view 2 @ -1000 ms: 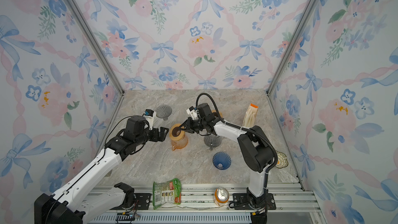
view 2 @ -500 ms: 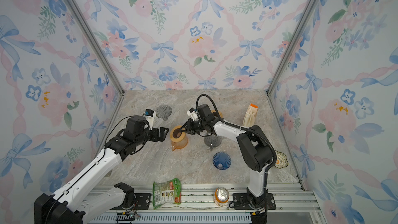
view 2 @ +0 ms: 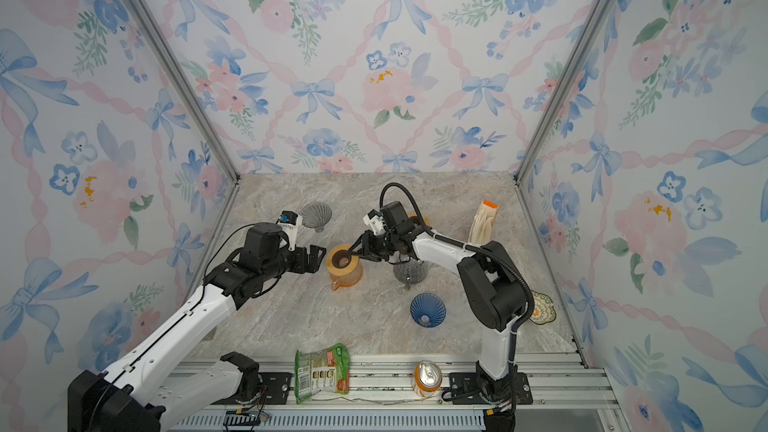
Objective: Place the coffee filter in the dripper
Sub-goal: 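Lower the wooden stand onto the carafe mouth and open the right gripper, then withdraw the right gripper upward while the left gripper moves toward the gray dripper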
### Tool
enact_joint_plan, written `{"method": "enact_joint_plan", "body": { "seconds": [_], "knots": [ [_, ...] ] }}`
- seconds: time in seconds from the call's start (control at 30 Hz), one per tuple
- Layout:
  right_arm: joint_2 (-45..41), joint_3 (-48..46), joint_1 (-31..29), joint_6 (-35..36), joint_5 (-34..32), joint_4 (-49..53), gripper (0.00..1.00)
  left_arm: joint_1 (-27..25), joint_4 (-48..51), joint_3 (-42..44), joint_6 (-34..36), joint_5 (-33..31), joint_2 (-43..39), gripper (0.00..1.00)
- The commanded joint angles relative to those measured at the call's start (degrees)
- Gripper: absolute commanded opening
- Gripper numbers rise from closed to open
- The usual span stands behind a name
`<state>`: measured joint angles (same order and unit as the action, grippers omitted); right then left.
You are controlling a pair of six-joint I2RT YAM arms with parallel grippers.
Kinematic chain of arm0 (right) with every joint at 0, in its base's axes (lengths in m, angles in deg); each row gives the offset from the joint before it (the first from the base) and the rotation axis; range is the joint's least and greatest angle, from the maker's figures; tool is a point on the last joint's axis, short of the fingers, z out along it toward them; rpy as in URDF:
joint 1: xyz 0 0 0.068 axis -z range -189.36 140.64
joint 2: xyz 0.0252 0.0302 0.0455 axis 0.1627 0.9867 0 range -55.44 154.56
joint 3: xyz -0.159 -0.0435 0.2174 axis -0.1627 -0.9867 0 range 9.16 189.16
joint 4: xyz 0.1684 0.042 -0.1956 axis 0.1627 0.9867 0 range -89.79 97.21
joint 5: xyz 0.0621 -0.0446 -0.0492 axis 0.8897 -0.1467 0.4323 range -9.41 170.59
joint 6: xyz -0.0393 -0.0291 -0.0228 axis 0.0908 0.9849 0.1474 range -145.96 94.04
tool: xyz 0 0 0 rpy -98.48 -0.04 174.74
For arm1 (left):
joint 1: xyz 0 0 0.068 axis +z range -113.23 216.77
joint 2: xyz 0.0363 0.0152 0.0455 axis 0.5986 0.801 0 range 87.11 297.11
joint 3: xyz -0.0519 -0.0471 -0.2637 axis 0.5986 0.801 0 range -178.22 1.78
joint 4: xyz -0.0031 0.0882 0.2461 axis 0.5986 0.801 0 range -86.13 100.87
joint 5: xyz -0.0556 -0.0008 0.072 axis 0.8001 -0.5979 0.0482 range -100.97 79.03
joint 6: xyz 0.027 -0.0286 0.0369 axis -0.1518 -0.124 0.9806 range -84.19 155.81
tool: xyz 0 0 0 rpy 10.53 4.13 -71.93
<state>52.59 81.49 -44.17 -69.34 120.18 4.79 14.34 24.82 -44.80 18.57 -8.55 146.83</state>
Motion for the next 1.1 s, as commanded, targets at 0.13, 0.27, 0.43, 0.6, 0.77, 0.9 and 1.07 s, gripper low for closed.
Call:
{"method": "enact_joint_plan", "body": {
  "seconds": [0.13, 0.27, 0.43, 0.6, 0.77, 0.9, 1.07],
  "knots": [
    [0.1, 2.1, 1.0, 3.3, -2.9, 4.7, 0.34, 0.5, 0.4, 0.5, -1.2, 0.2, -0.2, 0.98],
    [-0.4, 2.4, 1.4, 4.7, -4.4, 6.9, 0.35, 0.5, 0.4, 0.1, -1.2, 0.3, 0.0, 0.98],
    [-1.4, 3.7, 1.4, 8.1, -8.3, 11.0, 0.36, 0.5, 0.4, -0.3, -1.2, 0.2, 0.5, 0.98],
    [-2.3, 5.4, 1.0, 12.2, -11.0, 14.4, 0.41, 0.5, 0.4, -1.7, -1.0, -0.3, 1.2, 0.98],
    [-3.4, 8.1, -0.1, 17.4, -16.9, 18.9, 0.51, 0.4, 0.3, -3.2, -0.9, -2.4, 0.8, 0.98],
    [-4.7, 8.2, -0.3, 19.2, -17.4, 18.2, 0.60, 0.4, 0.3, -4.5, -0.4, -3.4, 0.6, 0.98],
    [-7.5, 7.8, -0.9, 23.2, -18.2, 17.1, 0.70, 0.5, 0.3, -6.6, -0.7, -5.2, 1.3, 0.98]
  ]
}}
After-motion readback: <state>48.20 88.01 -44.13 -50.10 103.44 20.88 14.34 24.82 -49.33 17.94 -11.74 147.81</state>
